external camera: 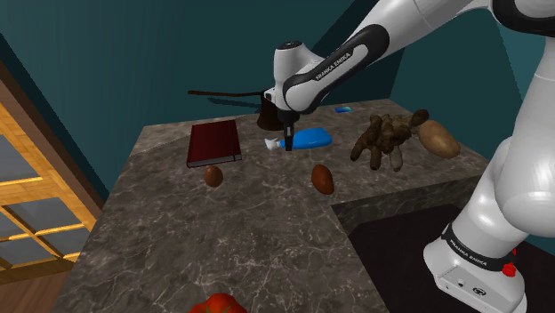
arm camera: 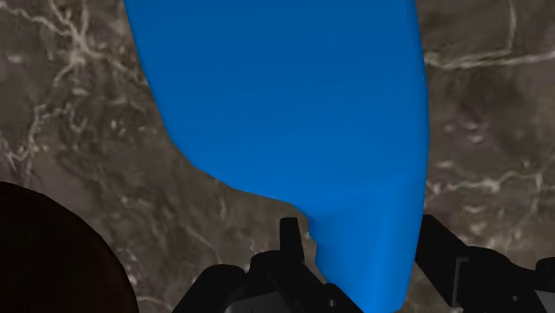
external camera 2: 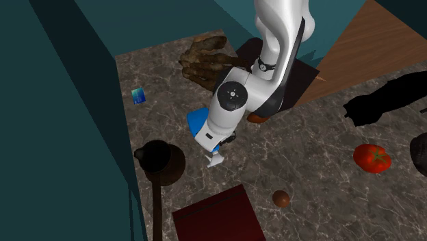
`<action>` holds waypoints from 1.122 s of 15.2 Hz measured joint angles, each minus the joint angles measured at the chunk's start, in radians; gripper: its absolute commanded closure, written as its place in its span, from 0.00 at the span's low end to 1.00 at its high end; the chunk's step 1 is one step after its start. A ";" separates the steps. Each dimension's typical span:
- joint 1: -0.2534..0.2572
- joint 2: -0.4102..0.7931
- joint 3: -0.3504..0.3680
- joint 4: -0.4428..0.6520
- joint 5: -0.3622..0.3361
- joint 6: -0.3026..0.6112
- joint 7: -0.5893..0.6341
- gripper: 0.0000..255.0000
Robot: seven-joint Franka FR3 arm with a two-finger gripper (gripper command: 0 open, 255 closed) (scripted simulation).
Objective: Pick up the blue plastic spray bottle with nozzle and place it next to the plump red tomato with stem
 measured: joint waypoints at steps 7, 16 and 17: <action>0.000 -0.038 0.002 0.019 0.007 -0.058 -0.009 1.00; 0.001 -0.093 0.004 0.078 0.018 -0.171 -0.025 1.00; 0.000 -0.102 0.004 0.084 0.019 -0.185 -0.029 1.00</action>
